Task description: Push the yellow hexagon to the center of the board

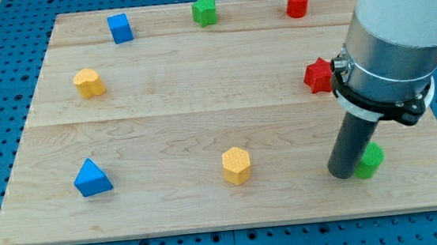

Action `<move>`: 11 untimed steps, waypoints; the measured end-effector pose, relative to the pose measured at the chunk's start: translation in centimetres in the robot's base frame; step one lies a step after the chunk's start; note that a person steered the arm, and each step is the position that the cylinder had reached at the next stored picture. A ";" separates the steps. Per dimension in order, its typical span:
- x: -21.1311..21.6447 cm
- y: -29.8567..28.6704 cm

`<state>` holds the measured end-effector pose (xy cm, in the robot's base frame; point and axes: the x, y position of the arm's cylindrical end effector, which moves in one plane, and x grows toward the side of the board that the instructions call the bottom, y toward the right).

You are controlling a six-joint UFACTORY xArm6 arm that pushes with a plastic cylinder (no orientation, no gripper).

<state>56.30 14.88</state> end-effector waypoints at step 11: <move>-10.5 -18.3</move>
